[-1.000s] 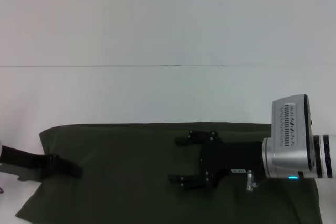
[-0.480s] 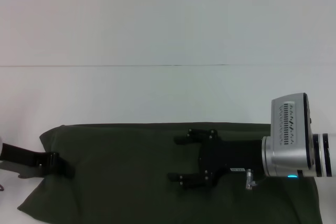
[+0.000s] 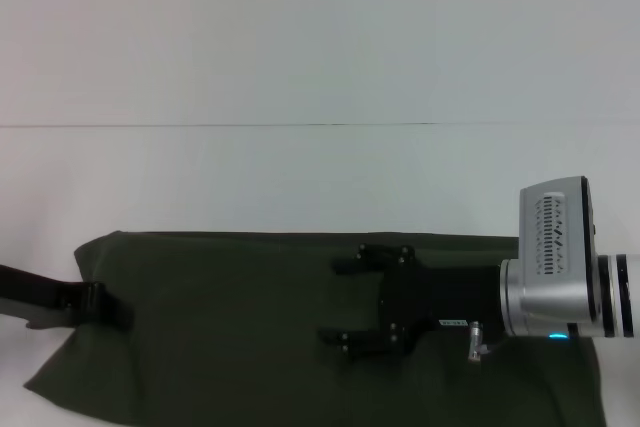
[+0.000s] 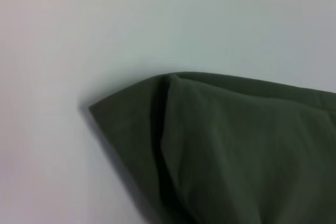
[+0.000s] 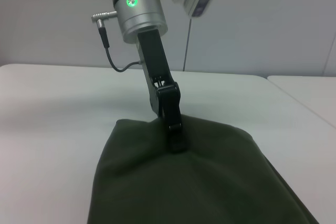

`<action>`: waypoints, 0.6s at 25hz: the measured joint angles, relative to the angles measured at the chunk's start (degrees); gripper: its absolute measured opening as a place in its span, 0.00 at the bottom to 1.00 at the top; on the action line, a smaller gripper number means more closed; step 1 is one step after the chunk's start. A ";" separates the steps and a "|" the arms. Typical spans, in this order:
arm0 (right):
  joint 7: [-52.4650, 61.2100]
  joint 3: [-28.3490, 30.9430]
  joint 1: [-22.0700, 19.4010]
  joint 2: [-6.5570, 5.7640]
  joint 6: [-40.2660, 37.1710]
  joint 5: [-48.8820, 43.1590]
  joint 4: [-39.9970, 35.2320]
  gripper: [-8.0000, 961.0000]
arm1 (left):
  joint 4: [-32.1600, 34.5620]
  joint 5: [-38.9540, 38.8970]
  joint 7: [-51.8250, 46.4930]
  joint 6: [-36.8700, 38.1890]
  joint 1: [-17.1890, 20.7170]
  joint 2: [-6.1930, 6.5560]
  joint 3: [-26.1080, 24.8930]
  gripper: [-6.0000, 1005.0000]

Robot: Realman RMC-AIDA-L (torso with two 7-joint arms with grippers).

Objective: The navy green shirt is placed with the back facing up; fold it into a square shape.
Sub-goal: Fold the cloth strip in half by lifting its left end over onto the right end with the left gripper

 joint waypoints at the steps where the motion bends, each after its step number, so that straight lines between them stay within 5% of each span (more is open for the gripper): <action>1: 0.00 -0.10 -0.08 -0.04 -0.06 0.29 0.00 0.91 | 0.35 0.09 0.05 0.02 0.12 0.16 0.03 0.15; 10: -0.09 -0.02 -0.85 -0.21 -0.76 0.77 0.00 0.91 | 2.14 1.23 -0.83 0.53 2.17 5.65 -0.64 0.15; 15: -0.39 -0.18 -1.04 -0.28 -0.87 0.80 0.00 0.91 | 4.80 4.85 -1.40 1.24 3.08 7.36 -3.77 0.15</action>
